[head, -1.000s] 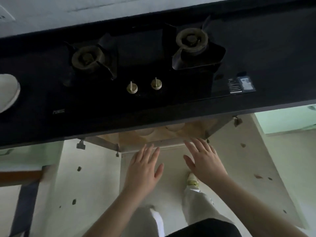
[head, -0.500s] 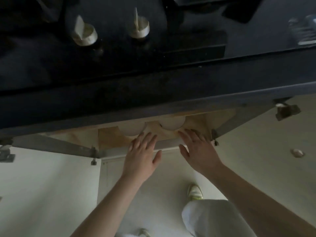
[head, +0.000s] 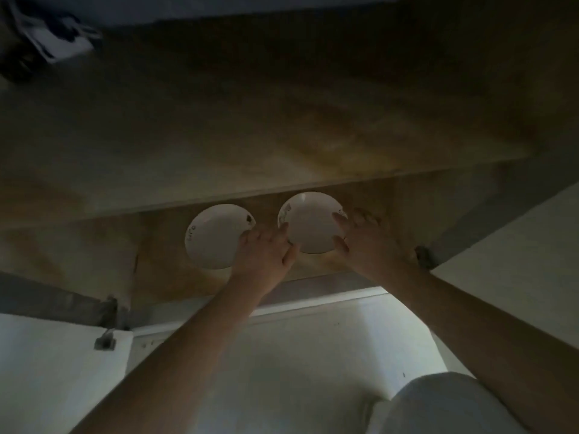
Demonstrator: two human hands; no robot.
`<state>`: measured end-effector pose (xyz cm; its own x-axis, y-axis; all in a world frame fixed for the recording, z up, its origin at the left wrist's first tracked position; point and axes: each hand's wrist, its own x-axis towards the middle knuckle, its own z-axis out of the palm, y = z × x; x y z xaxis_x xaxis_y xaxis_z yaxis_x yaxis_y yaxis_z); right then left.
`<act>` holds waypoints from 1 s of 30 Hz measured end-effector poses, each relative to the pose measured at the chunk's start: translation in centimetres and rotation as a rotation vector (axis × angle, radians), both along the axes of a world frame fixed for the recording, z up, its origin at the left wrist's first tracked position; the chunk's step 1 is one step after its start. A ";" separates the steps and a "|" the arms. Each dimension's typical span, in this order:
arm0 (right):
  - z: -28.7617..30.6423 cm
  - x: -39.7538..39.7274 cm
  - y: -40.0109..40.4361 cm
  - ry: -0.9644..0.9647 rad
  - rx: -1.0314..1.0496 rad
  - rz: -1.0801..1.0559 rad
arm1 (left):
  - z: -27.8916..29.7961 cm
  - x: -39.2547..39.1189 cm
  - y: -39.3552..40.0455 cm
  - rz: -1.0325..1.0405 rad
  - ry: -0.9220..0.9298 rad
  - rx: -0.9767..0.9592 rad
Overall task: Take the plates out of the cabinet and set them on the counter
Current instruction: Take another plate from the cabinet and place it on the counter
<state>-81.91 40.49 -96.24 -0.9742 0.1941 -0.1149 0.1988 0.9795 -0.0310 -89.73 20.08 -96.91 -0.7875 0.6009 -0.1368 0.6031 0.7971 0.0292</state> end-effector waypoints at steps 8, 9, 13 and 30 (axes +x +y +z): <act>-6.5 -1.9 2.5 0.050 -0.030 -0.071 | -6.6 -4.3 2.1 -0.014 -0.004 0.016; -7.3 -2.1 2.9 0.047 -0.057 -0.083 | -7.2 -4.5 2.1 0.005 -0.034 0.052; -9.5 -3.2 4.4 0.040 -0.257 -0.175 | -8.7 -5.6 2.6 0.085 -0.330 0.328; -13.5 -9.1 8.3 0.106 -1.415 -0.837 | -11.2 -10.5 6.0 0.928 -1.093 1.058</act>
<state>-91.06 48.75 -109.72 -0.6738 0.4432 -0.5913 0.5638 -0.2089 -0.7991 -100.23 26.06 -108.10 -0.7104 0.2261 -0.6665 -0.6329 0.2092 0.7454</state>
